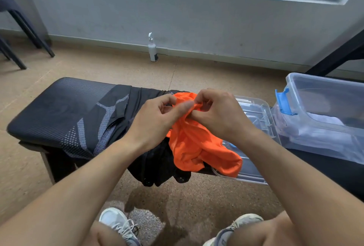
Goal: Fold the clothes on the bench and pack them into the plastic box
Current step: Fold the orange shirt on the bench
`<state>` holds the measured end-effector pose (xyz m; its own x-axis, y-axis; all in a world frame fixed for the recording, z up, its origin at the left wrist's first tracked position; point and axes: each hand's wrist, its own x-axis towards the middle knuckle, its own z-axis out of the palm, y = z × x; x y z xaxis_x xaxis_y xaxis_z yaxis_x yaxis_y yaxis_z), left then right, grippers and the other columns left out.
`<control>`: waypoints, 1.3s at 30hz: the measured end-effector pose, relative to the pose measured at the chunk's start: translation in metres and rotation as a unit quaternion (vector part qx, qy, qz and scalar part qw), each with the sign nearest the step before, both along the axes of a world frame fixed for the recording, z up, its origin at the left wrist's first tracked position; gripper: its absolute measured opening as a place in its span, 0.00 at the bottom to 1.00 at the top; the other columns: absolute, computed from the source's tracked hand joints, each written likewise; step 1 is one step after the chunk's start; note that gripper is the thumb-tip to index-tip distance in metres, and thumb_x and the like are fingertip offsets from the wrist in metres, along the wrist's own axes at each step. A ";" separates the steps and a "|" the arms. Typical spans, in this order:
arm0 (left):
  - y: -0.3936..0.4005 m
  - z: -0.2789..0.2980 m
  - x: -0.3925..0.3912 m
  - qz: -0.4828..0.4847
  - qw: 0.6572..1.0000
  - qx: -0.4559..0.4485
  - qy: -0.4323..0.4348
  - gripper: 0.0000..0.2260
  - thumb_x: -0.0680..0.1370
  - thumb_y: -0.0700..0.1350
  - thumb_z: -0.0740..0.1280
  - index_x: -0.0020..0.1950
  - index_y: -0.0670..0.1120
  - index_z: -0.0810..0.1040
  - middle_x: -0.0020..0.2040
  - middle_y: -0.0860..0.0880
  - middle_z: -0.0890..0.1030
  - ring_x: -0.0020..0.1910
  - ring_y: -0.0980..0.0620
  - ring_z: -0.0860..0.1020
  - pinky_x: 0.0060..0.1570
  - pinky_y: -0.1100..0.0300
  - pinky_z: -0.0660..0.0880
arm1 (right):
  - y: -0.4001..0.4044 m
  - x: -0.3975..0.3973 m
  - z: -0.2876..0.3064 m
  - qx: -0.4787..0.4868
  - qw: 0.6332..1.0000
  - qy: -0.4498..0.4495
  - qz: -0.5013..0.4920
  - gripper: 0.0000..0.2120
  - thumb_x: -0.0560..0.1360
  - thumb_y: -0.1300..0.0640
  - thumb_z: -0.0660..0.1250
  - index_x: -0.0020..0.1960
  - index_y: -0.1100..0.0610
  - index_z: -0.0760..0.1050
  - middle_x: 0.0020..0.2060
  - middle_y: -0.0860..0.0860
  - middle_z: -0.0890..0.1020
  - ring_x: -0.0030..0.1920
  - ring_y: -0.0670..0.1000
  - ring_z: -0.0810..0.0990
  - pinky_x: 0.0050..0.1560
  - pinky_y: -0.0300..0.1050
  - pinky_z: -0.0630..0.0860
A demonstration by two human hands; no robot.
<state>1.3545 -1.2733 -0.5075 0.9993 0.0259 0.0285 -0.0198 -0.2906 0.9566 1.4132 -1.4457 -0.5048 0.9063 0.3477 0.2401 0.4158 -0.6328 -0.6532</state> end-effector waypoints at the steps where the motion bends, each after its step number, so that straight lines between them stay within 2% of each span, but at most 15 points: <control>1: -0.001 0.002 -0.003 0.000 1.000 0.021 -0.003 0.19 0.70 0.62 0.76 0.47 0.48 0.82 0.40 0.47 0.87 0.41 0.47 0.87 0.51 0.55 0.82 | 0.000 0.001 0.000 -0.003 1.000 0.001 0.001 0.16 0.60 0.37 0.65 0.37 0.48 0.77 0.34 0.45 0.78 0.36 0.48 0.75 0.38 0.49 0.75; 3: -0.004 0.005 -0.006 0.007 0.999 0.052 -0.013 0.17 0.67 0.58 0.79 0.47 0.48 0.82 0.41 0.51 0.88 0.40 0.53 0.87 0.45 0.62 0.82 | -0.001 0.000 0.000 -0.005 1.000 -0.001 0.004 0.14 0.61 0.37 0.65 0.37 0.46 0.77 0.35 0.46 0.77 0.37 0.48 0.74 0.38 0.48 0.74; 6: -0.005 0.002 -0.005 0.028 0.997 0.056 -0.047 0.09 0.76 0.52 0.75 0.46 0.48 0.82 0.38 0.49 0.87 0.35 0.51 0.85 0.37 0.57 0.79 | -0.003 0.003 0.000 0.001 1.000 0.004 0.013 0.11 0.65 0.40 0.73 0.39 0.45 0.78 0.39 0.44 0.75 0.40 0.46 0.74 0.41 0.44 0.71; 8: -0.005 0.001 -0.004 0.045 0.995 0.051 -0.071 0.07 0.80 0.49 0.70 0.46 0.48 0.83 0.35 0.52 0.86 0.30 0.56 0.81 0.33 0.62 0.76 | -0.006 0.006 -0.001 0.007 1.000 0.012 0.022 0.11 0.65 0.41 0.78 0.39 0.42 0.77 0.43 0.44 0.76 0.47 0.46 0.74 0.46 0.39 0.69; 10: -0.002 0.000 -0.001 0.073 0.993 0.030 -0.085 0.08 0.82 0.49 0.69 0.45 0.50 0.83 0.33 0.54 0.84 0.31 0.60 0.79 0.35 0.65 0.74 | -0.009 0.008 0.000 -0.015 0.999 0.006 0.042 0.13 0.65 0.40 0.79 0.37 0.39 0.74 0.48 0.43 0.77 0.55 0.46 0.72 0.51 0.33 0.65; 13: 0.008 -0.003 0.008 0.129 0.987 -0.051 -0.083 0.10 0.81 0.53 0.68 0.43 0.50 0.83 0.35 0.54 0.82 0.36 0.56 0.78 0.43 0.56 0.75 | -0.015 0.006 0.007 -0.035 0.995 0.001 0.094 0.13 0.67 0.38 0.77 0.36 0.42 0.75 0.53 0.41 0.79 0.61 0.46 0.71 0.58 0.36 0.66; 15: 0.017 -0.004 0.016 0.162 0.978 -0.107 -0.075 0.11 0.78 0.57 0.67 0.43 0.53 0.83 0.37 0.52 0.81 0.40 0.52 0.78 0.47 0.50 0.75 | -0.017 -0.002 0.017 -0.027 0.988 -0.001 0.149 0.15 0.67 0.39 0.76 0.37 0.49 0.78 0.52 0.40 0.80 0.61 0.44 0.72 0.59 0.37 0.67; 18: 0.032 -0.005 0.027 0.204 0.964 -0.162 -0.058 0.12 0.74 0.61 0.67 0.39 0.54 0.82 0.39 0.46 0.79 0.41 0.46 0.76 0.47 0.47 0.73 | -0.014 -0.026 0.037 -0.001 0.971 -0.015 0.238 0.18 0.68 0.42 0.78 0.36 0.54 0.77 0.50 0.42 0.80 0.60 0.46 0.73 0.57 0.37 0.70; 22: 0.059 -0.015 0.042 0.255 0.953 -0.163 -0.032 0.18 0.67 0.67 0.68 0.37 0.52 0.80 0.39 0.42 0.76 0.40 0.46 0.73 0.43 0.47 0.69 | -0.010 -0.060 0.062 0.027 0.941 -0.028 0.336 0.19 0.67 0.46 0.79 0.34 0.56 0.73 0.46 0.47 0.79 0.56 0.54 0.75 0.52 0.51 0.74; 26: 0.080 -0.028 0.050 0.289 0.949 -0.127 -0.007 0.22 0.69 0.68 0.66 0.42 0.49 0.82 0.38 0.46 0.80 0.39 0.48 0.76 0.42 0.46 0.74 | -0.014 -0.077 0.077 0.060 0.920 -0.015 0.387 0.17 0.66 0.53 0.81 0.34 0.56 0.73 0.40 0.48 0.77 0.47 0.53 0.75 0.47 0.48 0.71; 30: 0.090 -0.035 0.055 0.302 0.947 -0.112 -0.013 0.20 0.73 0.65 0.67 0.42 0.48 0.82 0.39 0.46 0.82 0.39 0.46 0.79 0.44 0.48 0.76 | -0.021 -0.074 0.074 0.108 0.927 0.021 0.358 0.13 0.73 0.52 0.76 0.39 0.49 0.71 0.36 0.48 0.74 0.41 0.54 0.74 0.43 0.51 0.72; 32: 0.096 -0.037 0.053 0.310 0.944 -0.113 -0.009 0.20 0.74 0.64 0.67 0.42 0.48 0.81 0.39 0.46 0.81 0.40 0.45 0.78 0.44 0.47 0.76 | -0.026 -0.069 0.071 0.107 0.945 -0.028 0.308 0.10 0.75 0.48 0.73 0.43 0.43 0.71 0.35 0.42 0.74 0.39 0.47 0.76 0.43 0.42 0.73; 34: 0.099 -0.035 0.051 0.311 0.944 -0.111 -0.004 0.18 0.74 0.64 0.66 0.43 0.50 0.82 0.36 0.51 0.78 0.39 0.50 0.75 0.42 0.47 0.75 | -0.033 -0.061 0.071 0.059 0.957 -0.131 0.253 0.04 0.76 0.47 0.70 0.45 0.44 0.76 0.36 0.35 0.74 0.39 0.40 0.76 0.45 0.33 0.69; 37: 0.099 -0.030 0.045 0.306 0.943 -0.128 -0.021 0.15 0.81 0.57 0.66 0.42 0.48 0.79 0.32 0.53 0.73 0.31 0.56 0.71 0.33 0.60 0.72 | -0.048 -0.042 0.068 -0.021 0.966 -0.191 0.173 0.13 0.79 0.47 0.65 0.46 0.55 0.81 0.38 0.36 0.74 0.39 0.39 0.73 0.47 0.40 0.70; 39: 0.099 -0.025 0.038 0.284 0.947 -0.146 -0.032 0.14 0.83 0.54 0.64 0.45 0.46 0.78 0.34 0.52 0.74 0.31 0.57 0.72 0.31 0.62 0.72 | -0.059 -0.025 0.064 -0.073 0.967 -0.211 0.123 0.16 0.81 0.46 0.61 0.49 0.56 0.82 0.38 0.38 0.73 0.39 0.40 0.71 0.50 0.47 0.71</control>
<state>1.3926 -1.1746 -0.5327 0.8181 0.5751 -0.0015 -0.0008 0.0038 1.0000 1.3886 -1.5043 -0.4405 0.6235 0.5989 0.5025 0.7759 -0.5530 -0.3036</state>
